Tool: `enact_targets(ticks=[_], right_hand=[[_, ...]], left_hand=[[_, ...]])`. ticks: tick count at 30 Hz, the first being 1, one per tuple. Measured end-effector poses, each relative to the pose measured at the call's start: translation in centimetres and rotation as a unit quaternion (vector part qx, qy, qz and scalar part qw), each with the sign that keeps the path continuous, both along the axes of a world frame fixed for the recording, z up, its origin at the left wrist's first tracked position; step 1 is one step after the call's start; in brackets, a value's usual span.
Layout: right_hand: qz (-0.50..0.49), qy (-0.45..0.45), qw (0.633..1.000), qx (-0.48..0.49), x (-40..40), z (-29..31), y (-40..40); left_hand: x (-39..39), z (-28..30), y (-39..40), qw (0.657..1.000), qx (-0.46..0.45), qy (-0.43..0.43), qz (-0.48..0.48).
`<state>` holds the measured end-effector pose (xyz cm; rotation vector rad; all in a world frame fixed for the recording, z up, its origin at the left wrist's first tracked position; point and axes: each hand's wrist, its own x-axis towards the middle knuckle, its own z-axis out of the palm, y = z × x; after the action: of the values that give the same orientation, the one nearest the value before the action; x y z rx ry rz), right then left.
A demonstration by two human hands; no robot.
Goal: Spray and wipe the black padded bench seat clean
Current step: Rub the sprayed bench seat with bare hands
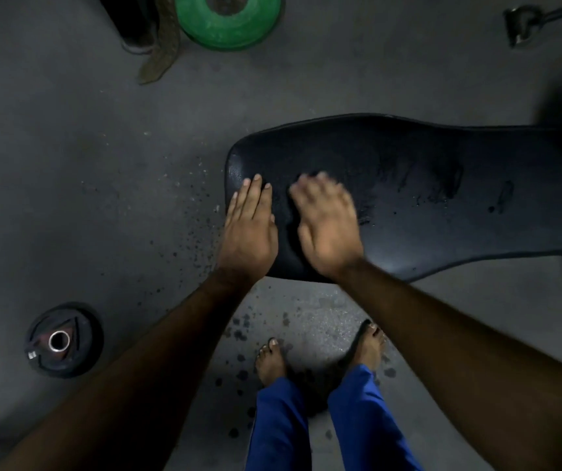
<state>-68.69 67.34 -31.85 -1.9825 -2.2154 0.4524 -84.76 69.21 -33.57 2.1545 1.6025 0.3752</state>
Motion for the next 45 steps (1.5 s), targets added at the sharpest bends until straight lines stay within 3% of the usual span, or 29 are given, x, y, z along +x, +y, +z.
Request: enact_targets(ticks=[2,3,5,7,8,10,12,13,14,17,18,19,21,23,24,26,27,28,29,31,33,34,35,37,38,40,42,43,45], right_hand=[[0.142,0.003,0.989,-0.027,2.6,0.1,-3.2],[0.147,-0.011,0.989,-0.017,4.6,0.0,-3.1],[-0.012,-0.043,0.999,-0.007,7.3,-0.4,-1.1],[-0.199,-0.051,0.979,-0.005,5.9,-0.2,0.1],[-0.208,-0.058,0.976,-0.001,4.2,-0.2,-1.0],[-0.057,-0.039,0.998,0.009,1.9,-0.4,-5.3],[0.118,-0.023,0.993,-0.009,3.2,-0.4,-8.4],[0.149,-0.032,0.988,0.011,5.1,-0.7,-8.1],[0.122,-0.043,0.991,0.023,6.9,-1.2,-7.0],[-0.184,0.007,0.982,0.032,9.7,-0.9,-3.2],[-0.225,0.005,0.974,0.032,8.6,-0.8,-3.9],[-0.203,0.011,0.979,0.029,7.2,-0.7,-5.2],[-0.013,0.021,1.000,0.004,5.0,-0.3,-8.9],[0.126,-0.003,0.992,0.009,8.2,-0.9,-9.2],[0.112,-0.025,0.993,0.023,10.7,-1.4,-7.9],[-0.105,-0.004,0.994,0.029,14.5,-1.3,-4.6],[-0.213,0.015,0.977,0.024,14.4,-1.1,-3.9],[-0.246,0.008,0.969,0.015,12.8,-0.9,-4.0],[-0.194,0.006,0.981,0.010,10.5,-0.6,-4.9],[0.020,0.031,0.999,0.005,8.2,-0.5,-7.7],[0.137,0.012,0.990,0.017,12.0,-0.8,-6.4],[0.091,0.004,0.995,0.032,14.5,-1.1,-4.5],[-0.016,0.014,0.999,0.024,16.1,-1.1,-2.4],[-0.190,0.015,0.982,-0.005,15.2,-0.8,0.4],[-0.163,0.007,0.987,-0.011,13.4,-0.6,0.8],[0.011,0.026,0.999,-0.017,12.2,-0.9,0.2],[0.119,0.014,0.993,-0.018,16.0,-0.7,1.5],[0.078,0.003,0.997,-0.008,17.9,-0.8,3.2],[-0.104,-0.013,0.994,-0.030,18.0,-0.6,5.7]], left_hand=[[0.3,0.3,0.2,1.000,0.005,0.007,-0.003],[0.7,0.5,0.3,1.000,0.007,0.011,-0.011],[1.7,0.7,0.5,0.999,0.013,0.032,-0.035],[2.6,0.7,1.0,0.998,0.014,0.056,-0.038],[3.0,0.8,1.2,0.997,0.013,0.062,-0.032],[3.8,1.1,1.6,0.998,0.008,0.064,-0.022],[4.6,1.3,1.7,0.998,0.008,0.051,-0.028],[5.2,1.3,1.7,0.998,0.011,0.044,-0.041],[5.8,1.2,1.6,0.998,0.013,0.038,-0.056],[7.1,0.4,1.4,0.998,0.020,0.032,-0.049],[7.3,0.2,1.2,0.998,0.019,0.036,-0.040],[7.6,0.2,1.1,0.999,0.016,0.040,-0.031],[8.3,0.5,1.0,0.999,0.015,0.039,-0.019],[9.0,0.5,1.2,0.999,0.020,0.038,-0.032],[9.3,0.4,1.3,0.998,0.024,0.044,-0.045],[9.6,0.1,1.2,0.996,0.028,0.061,-0.051],[9.8,0.0,1.1,0.996,0.032,0.066,-0.045],[10.0,0.0,1.0,0.996,0.034,0.068,-0.038],[10.3,0.1,0.9,0.997,0.034,0.068,-0.031],[11.2,0.4,1.1,0.998,0.029,0.058,-0.013],[11.6,0.4,1.4,0.999,0.023,0.041,0.002],[11.7,0.2,1.6,0.999,0.025,0.043,0.003],[11.8,0.1,1.6,0.998,0.027,0.053,0.003],[12.3,0.1,1.3,0.997,0.034,0.073,0.016],[12.8,0.3,1.3,0.996,0.035,0.072,0.032],[13.8,0.7,1.7,0.996,0.022,0.060,0.068],[14.4,0.8,2.5,0.996,0.010,0.050,0.073],[14.6,0.7,3.0,0.997,0.009,0.050,0.062],[15.0,0.1,3.6,0.997,0.016,0.064,0.043]])
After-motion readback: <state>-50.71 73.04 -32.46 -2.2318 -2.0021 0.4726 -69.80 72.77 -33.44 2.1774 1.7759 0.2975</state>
